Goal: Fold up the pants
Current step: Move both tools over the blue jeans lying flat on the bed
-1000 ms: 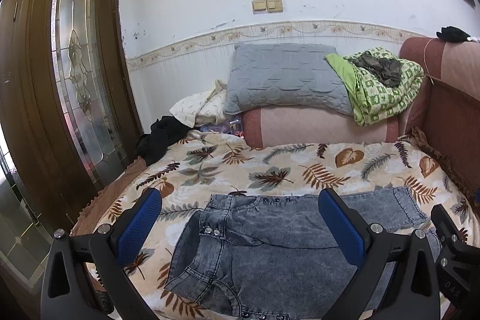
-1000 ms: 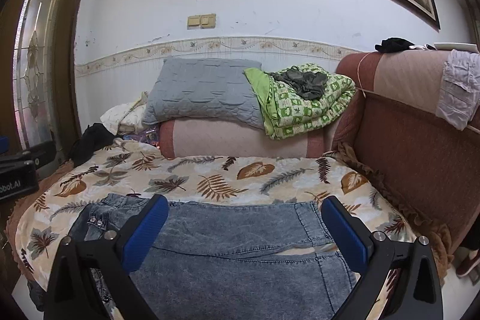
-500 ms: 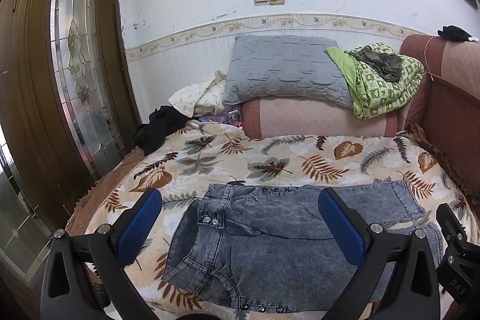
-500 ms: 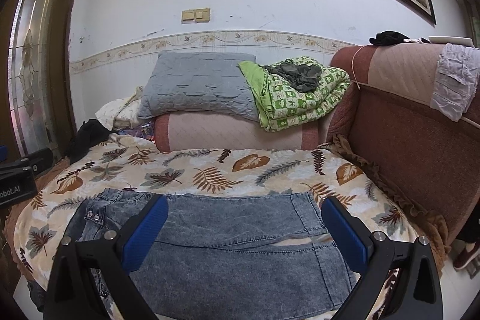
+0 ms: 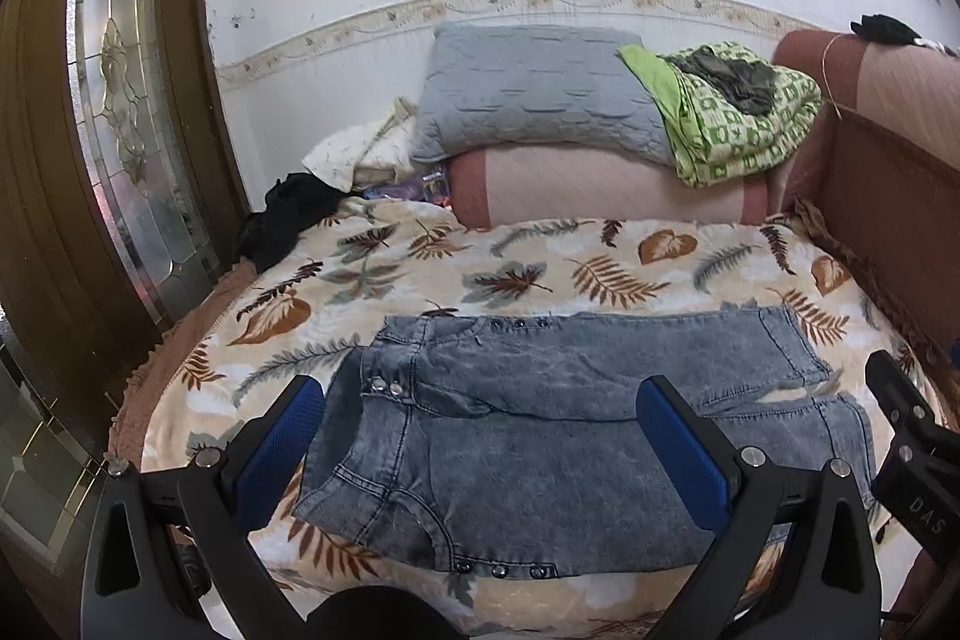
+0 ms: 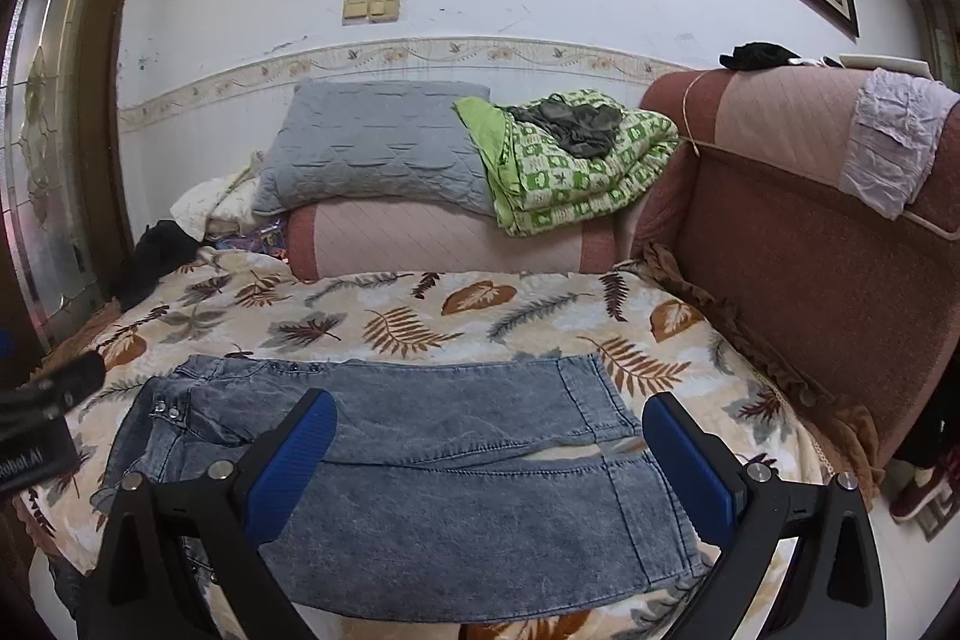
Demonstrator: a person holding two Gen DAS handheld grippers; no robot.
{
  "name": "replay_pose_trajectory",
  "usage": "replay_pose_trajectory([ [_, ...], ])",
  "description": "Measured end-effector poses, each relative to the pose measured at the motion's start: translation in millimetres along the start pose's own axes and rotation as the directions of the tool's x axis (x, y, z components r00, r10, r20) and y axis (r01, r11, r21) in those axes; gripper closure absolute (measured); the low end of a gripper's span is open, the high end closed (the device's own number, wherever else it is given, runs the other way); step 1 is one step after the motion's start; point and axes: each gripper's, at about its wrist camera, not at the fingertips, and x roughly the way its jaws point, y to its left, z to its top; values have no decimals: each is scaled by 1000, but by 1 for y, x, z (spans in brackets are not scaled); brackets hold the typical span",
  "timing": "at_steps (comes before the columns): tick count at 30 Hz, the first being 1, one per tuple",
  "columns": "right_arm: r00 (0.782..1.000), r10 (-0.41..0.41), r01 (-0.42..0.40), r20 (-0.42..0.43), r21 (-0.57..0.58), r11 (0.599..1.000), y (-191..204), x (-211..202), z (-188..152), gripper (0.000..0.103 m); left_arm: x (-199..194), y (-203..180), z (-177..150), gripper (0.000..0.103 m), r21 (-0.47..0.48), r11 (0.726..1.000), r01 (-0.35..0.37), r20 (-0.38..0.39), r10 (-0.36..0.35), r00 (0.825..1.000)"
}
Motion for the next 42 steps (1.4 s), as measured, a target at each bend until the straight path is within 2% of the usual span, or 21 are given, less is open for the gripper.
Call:
replay_pose_trajectory([
  [42,998,10,-10,-61,-7,1000,3,20,-7,0,20,-6,-8,0,32,999,-6,-48,7,999],
])
